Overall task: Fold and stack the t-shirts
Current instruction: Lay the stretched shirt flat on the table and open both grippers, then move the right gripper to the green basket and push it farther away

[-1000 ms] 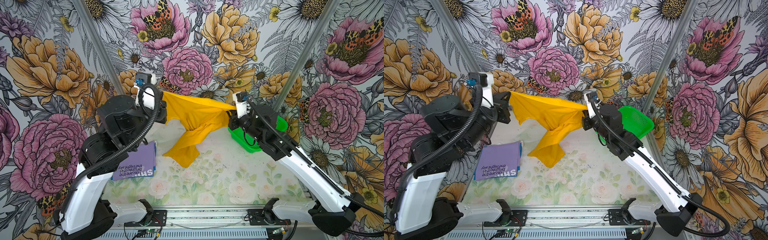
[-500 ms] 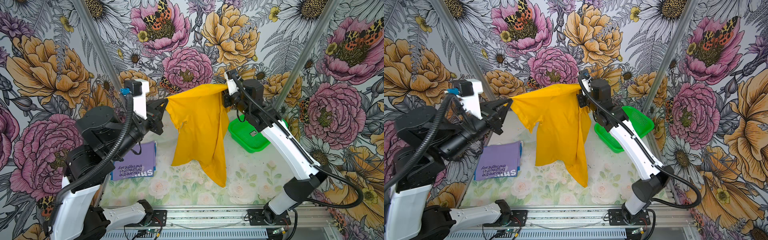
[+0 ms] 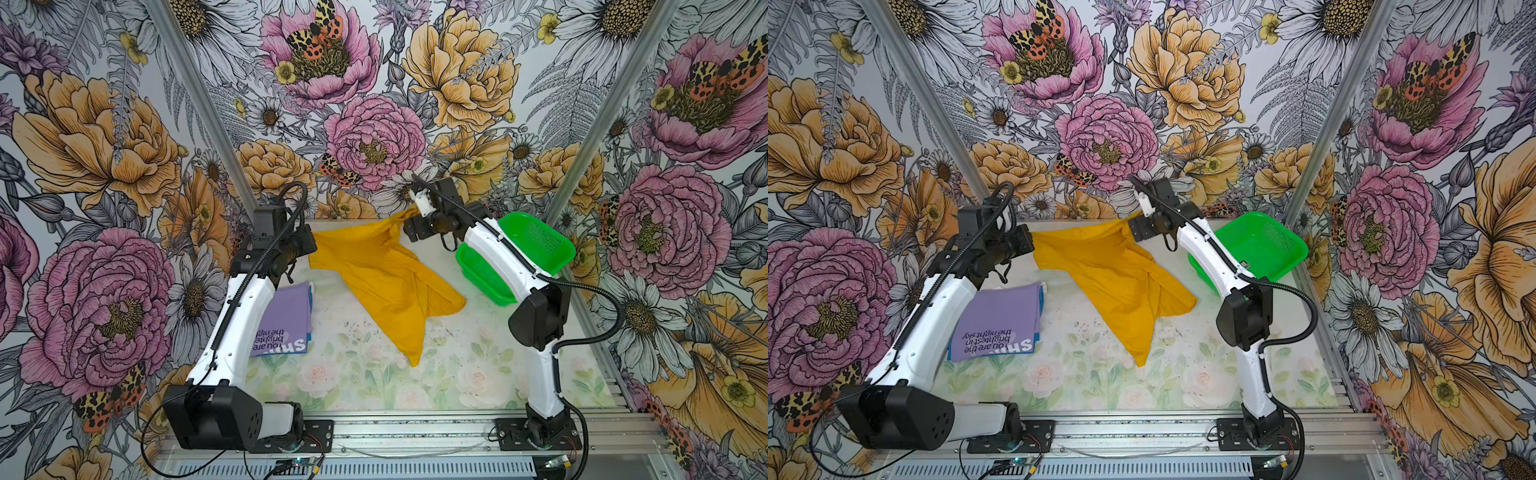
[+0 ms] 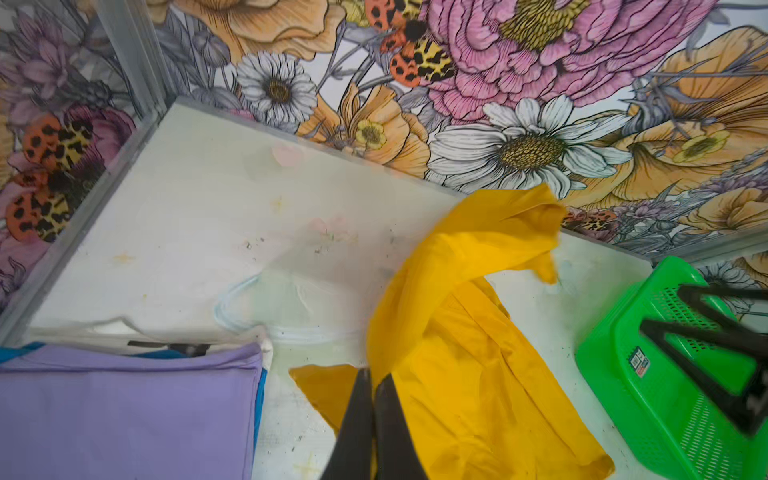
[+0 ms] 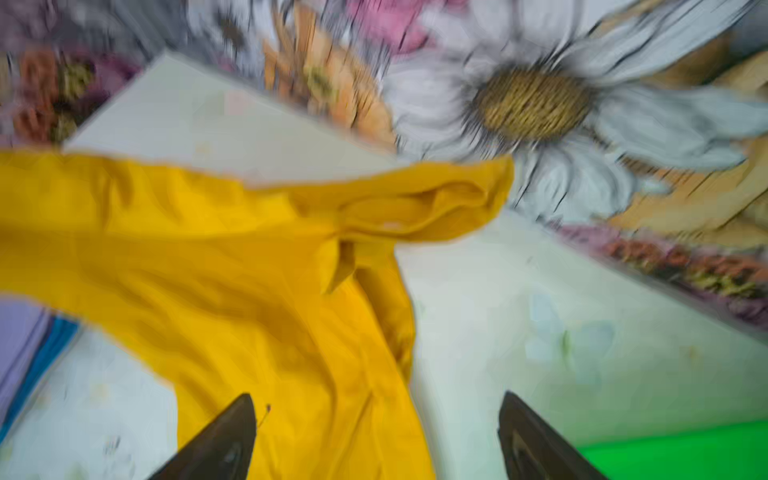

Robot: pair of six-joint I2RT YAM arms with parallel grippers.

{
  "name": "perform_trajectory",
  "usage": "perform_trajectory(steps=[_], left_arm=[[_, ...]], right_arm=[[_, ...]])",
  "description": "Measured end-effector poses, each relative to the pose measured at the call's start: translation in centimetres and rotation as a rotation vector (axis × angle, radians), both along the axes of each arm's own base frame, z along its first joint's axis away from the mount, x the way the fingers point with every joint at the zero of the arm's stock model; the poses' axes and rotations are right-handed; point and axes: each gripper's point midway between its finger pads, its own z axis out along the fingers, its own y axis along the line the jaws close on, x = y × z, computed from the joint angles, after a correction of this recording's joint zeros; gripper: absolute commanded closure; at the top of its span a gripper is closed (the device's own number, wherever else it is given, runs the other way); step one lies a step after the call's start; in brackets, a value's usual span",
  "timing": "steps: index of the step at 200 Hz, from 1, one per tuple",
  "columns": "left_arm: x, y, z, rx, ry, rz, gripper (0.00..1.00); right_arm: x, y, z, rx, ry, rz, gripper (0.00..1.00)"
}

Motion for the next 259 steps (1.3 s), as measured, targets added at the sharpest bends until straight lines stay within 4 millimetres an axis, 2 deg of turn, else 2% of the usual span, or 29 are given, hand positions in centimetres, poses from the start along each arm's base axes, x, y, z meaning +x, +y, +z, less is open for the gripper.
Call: perform_trajectory(steps=[15, 25, 32, 39, 52, 72, 96, 109, 139, 158, 183, 206, 226, 259], left_arm=[[-0.1, 0.4, -1.2, -0.024, 0.024, 0.02, 1.0], [-0.1, 0.5, -1.5, -0.038, 0.027, 0.03, 1.0], [-0.1, 0.6, -1.5, -0.044, 0.022, 0.035, 1.0], [-0.1, 0.6, -1.5, -0.05, 0.018, 0.036, 1.0], [-0.3, 0.5, -1.3, -0.06, 0.007, 0.036, 1.0], [-0.6, 0.3, -1.0, -0.076, -0.008, 0.03, 1.0], [-1.0, 0.2, -1.1, -0.084, -0.017, 0.023, 1.0], [-1.1, 0.1, -1.3, -0.088, -0.014, 0.018, 1.0], [-1.3, 0.0, -1.9, -0.099, -0.002, 0.016, 1.0], [-1.2, -0.1, -1.7, -0.107, -0.009, 0.006, 1.0], [-1.1, -0.3, -1.6, -0.113, -0.013, -0.003, 1.0], [-1.1, -0.5, -1.5, -0.119, -0.02, -0.013, 1.0], [-1.2, -0.6, -1.7, -0.121, -0.017, -0.016, 1.0], [-1.4, -0.4, -1.8, -0.124, -0.014, -0.014, 1.0]], right_arm=[[-8.3, 2.3, -4.0, -0.05, 0.104, 0.106, 0.09], [-13.0, 3.1, -6.0, -0.07, 0.152, 0.162, 0.09], [-15.3, 3.1, -7.3, -0.078, 0.185, 0.179, 0.09], [-16.6, 2.5, -8.4, -0.084, 0.211, 0.172, 0.1], [-16.9, 0.7, -10.2, -0.095, 0.242, 0.111, 0.1], [-15.6, -2.3, -12.5, -0.11, 0.265, -0.026, 0.1], [-15.2, -6.0, -14.0, -0.089, 0.291, -0.181, 0.1], [-16.0, -8.5, -14.4, -0.069, 0.305, -0.259, 0.1], [-19.9, -15.0, -14.6, -0.005, 0.326, -0.439, 0.09], [-20.7, -18.8, -14.8, 0.035, 0.325, -0.575, 0.09], [-19.1, -23.0, -14.7, 0.061, 0.298, -0.731, 0.09], [-15.7, -25.1, -14.5, 0.083, 0.268, -0.779, 0.09], [-11.1, -25.0, -13.5, 0.108, 0.224, -0.739, 0.1], [-2.0, -22.8, -11.0, 0.192, 0.132, -0.627, 0.11]])
